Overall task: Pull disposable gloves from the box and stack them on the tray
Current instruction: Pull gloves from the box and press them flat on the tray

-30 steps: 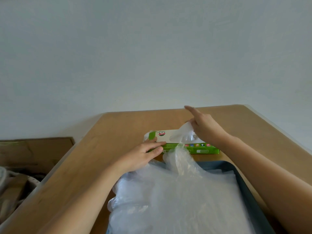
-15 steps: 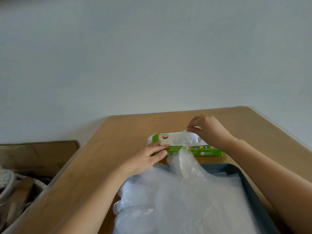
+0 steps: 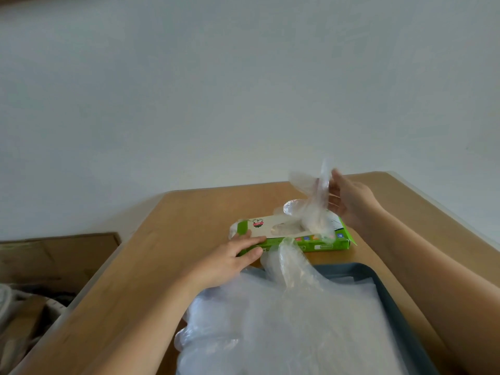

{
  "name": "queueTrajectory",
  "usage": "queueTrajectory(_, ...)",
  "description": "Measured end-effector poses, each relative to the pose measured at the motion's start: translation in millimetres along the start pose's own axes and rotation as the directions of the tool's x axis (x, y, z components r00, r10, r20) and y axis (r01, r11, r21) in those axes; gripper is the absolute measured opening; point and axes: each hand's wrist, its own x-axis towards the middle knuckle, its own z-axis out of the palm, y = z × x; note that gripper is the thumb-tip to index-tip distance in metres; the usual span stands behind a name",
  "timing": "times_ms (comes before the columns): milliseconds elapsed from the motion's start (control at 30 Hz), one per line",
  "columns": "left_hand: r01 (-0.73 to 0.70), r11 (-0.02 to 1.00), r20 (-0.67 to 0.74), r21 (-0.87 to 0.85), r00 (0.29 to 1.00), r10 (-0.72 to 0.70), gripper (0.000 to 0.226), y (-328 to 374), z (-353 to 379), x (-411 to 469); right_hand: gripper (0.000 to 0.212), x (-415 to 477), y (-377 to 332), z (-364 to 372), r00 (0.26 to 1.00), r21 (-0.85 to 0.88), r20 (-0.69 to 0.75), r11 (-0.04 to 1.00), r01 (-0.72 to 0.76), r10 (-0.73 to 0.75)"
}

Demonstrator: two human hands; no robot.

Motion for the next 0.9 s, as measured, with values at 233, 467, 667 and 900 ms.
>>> queueTrajectory(233, 0.044, 0.998, 0.029, -0.047, 0.999, -0.042, 0.051, 2.0, -5.1, -1.4, 0.02, -13.3, -15.1, 1.7, 0.989, -0.619, 0.076, 0.772, 0.147, -0.128)
queueTrajectory(467, 0.084, 0.996, -0.218, -0.015, 0.972, -0.085, 0.058, 29.5, -22.9, 20.5, 0.009, -20.8, -15.7, 8.7, 0.971, -0.507, 0.214, 0.838, 0.204, -0.106)
queueTrajectory(667, -0.012, 0.98, -0.355, -0.198, 0.933, -0.06, 0.038, 85.9, -22.0, 57.9, 0.011, -19.6, -7.5, 13.4, 0.952, -0.498, 0.295, 0.837, 0.225, -0.08)
queueTrajectory(900, 0.056, 0.994, -0.577, -0.097, 0.811, -0.102, 0.015, 76.1, -10.5, 68.1, 0.028, -7.6, -1.1, 4.9, 0.988, -0.437, 0.084, 0.886, 0.153, -0.13)
